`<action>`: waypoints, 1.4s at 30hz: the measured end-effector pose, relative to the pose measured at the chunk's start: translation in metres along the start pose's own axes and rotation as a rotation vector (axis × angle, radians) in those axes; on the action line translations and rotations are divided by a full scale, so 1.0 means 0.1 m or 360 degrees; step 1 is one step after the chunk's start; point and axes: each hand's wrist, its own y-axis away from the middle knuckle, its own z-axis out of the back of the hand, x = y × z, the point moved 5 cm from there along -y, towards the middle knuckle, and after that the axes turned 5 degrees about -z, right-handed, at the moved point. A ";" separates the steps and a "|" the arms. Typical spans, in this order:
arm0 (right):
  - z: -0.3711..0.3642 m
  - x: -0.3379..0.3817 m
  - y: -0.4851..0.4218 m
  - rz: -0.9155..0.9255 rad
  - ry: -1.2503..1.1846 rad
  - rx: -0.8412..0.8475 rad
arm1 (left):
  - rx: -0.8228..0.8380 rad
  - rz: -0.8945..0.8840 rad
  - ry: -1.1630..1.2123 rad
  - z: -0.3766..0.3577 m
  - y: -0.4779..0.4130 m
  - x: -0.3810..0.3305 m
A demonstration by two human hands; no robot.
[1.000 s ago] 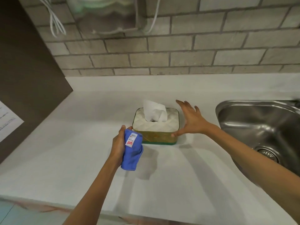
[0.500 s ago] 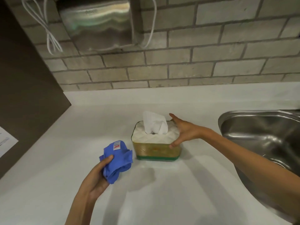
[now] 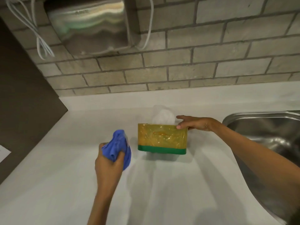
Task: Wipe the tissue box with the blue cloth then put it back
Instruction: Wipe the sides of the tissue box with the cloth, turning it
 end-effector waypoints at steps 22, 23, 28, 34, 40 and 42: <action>0.07 -0.07 -0.07 0.0033 -0.0212 0.0091 | 0.0281 -0.0676 -0.0493 -0.91 -0.25 -0.11; 0.07 -0.07 -0.07 0.0038 -0.0211 0.0083 | 0.0273 -0.0649 -0.0461 -0.91 -0.25 -0.11; 0.06 -0.07 -0.07 0.0015 -0.0221 0.0049 | 0.0009 -0.0540 -0.0504 -1.00 -0.11 -0.17; 0.04 -0.10 -0.05 -0.0041 -0.0243 -0.0016 | -0.0036 -0.0450 -0.0508 -1.11 0.03 -0.13; 0.02 -0.09 -0.03 -0.0049 -0.0249 -0.0020 | -0.0072 -0.0500 -0.0566 -1.14 0.07 -0.08; 0.02 -0.09 -0.02 -0.0048 -0.0242 -0.0017 | -0.0088 -0.0490 -0.0525 -1.14 0.06 -0.03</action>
